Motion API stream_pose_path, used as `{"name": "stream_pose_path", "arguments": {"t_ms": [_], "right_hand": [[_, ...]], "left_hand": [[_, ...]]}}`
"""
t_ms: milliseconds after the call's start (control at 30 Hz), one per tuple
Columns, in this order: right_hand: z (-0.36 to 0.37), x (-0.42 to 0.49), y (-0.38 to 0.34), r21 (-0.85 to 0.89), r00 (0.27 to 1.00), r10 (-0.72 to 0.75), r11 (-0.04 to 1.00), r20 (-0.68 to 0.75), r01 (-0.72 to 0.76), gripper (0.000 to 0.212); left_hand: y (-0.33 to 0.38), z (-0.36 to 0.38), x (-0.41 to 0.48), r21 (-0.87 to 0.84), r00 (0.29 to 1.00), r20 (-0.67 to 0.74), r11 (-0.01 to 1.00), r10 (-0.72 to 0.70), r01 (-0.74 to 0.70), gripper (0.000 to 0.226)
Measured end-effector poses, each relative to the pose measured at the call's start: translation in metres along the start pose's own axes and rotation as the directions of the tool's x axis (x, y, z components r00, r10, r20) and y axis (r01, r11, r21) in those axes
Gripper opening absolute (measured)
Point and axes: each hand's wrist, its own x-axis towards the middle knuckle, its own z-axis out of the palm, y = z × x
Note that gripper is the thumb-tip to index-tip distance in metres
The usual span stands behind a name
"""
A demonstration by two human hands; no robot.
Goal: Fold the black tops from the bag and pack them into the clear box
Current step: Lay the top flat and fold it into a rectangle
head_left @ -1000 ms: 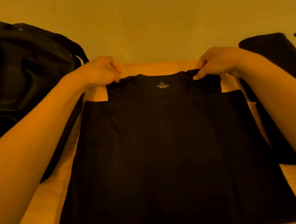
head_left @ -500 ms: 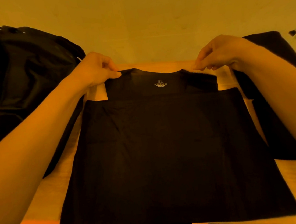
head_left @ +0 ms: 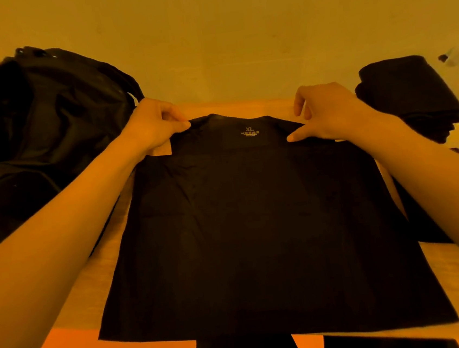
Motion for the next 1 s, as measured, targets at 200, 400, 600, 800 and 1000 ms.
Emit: {"name": "stream_pose_path", "arguments": {"t_ms": [200,400,600,800,1000], "right_hand": [[0.010,-0.006,0.012,-0.037,0.993,-0.067,0.997,-0.094,0.064,0.011],[0.011,0.003,0.016,0.065,0.972,0.068,0.996,-0.227,-0.054,0.011],[0.004,0.015,0.009,0.233,0.979,0.188,0.958,-0.081,-0.165,0.028],[0.003,0.026,0.010,0.133,0.968,0.244,0.959,0.056,-0.249,0.030],[-0.008,0.031,0.011,0.267,0.942,0.292,0.906,0.167,-0.328,0.032]], "left_hand": [[-0.007,0.008,0.004,-0.013,1.000,0.014,1.000,0.008,-0.008,0.018],[-0.008,0.015,0.007,0.011,0.998,-0.001,0.998,0.061,-0.061,0.022],[0.002,0.019,0.006,-0.015,0.995,0.006,0.995,0.099,-0.099,0.027],[0.004,0.022,0.013,0.054,0.997,0.015,0.995,0.080,-0.081,0.024],[0.007,0.015,0.015,-0.003,0.997,0.013,0.997,0.077,-0.077,0.019]]}}
